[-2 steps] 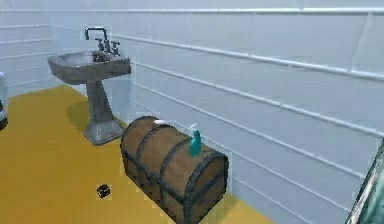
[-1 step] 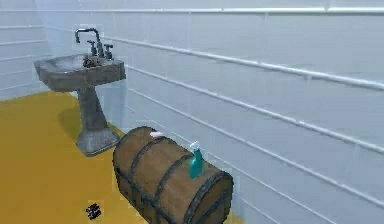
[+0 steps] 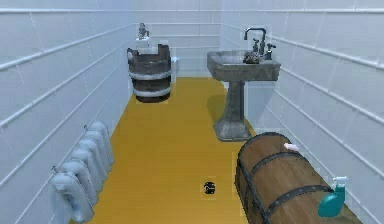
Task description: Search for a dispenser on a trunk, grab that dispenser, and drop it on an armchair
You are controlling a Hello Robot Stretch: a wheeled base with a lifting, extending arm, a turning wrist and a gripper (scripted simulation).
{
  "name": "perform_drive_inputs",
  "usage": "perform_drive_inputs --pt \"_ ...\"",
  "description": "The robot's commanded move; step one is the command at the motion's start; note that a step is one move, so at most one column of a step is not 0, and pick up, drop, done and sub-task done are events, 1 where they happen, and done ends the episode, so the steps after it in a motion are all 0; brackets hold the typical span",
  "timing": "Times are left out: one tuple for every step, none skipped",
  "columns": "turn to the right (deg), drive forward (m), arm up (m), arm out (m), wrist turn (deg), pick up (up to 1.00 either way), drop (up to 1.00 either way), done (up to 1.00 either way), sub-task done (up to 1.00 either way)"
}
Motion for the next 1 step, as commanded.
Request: perform_drive_inputs --pt "-3.0 0.00 0.00 0.00 0.0 0.00 0.00 0.00 0.00"
